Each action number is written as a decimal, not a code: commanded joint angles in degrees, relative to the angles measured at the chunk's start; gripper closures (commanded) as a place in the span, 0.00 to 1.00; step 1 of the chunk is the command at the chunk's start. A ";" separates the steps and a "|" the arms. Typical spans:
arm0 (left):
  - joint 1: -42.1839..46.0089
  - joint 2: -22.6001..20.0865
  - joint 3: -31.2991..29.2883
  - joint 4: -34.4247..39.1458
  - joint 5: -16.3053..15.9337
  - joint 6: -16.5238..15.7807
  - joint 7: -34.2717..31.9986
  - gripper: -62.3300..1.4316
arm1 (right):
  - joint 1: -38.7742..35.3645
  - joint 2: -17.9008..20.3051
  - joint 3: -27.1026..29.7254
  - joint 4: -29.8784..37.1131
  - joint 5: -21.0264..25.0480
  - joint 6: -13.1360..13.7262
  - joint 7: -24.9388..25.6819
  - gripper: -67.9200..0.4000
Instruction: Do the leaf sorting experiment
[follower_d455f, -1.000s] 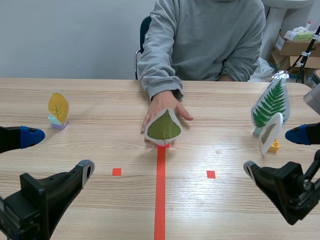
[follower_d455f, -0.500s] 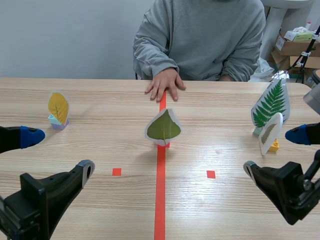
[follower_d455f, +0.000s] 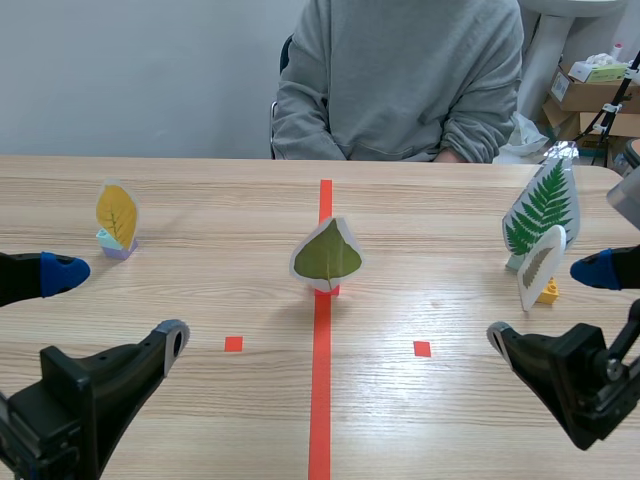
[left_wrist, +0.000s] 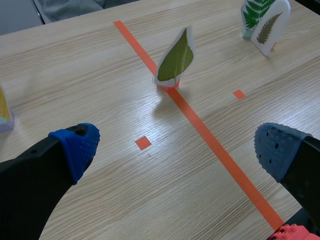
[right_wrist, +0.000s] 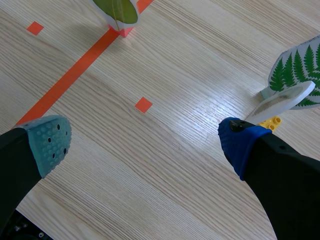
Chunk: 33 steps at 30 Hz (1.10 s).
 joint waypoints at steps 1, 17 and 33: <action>-0.02 0.42 0.28 0.74 -0.15 -0.04 -0.83 0.00 | 0.63 0.74 -0.20 -0.07 0.83 -0.07 0.61 0.11; -4.09 0.39 0.35 0.15 5.33 -2.93 4.66 0.00 | 0.63 0.74 -0.20 -0.07 0.81 -0.07 0.61 0.11; -40.44 0.09 10.64 -37.68 8.13 -19.85 0.39 0.00 | 0.66 0.74 -0.20 -0.07 0.59 -0.07 0.63 0.11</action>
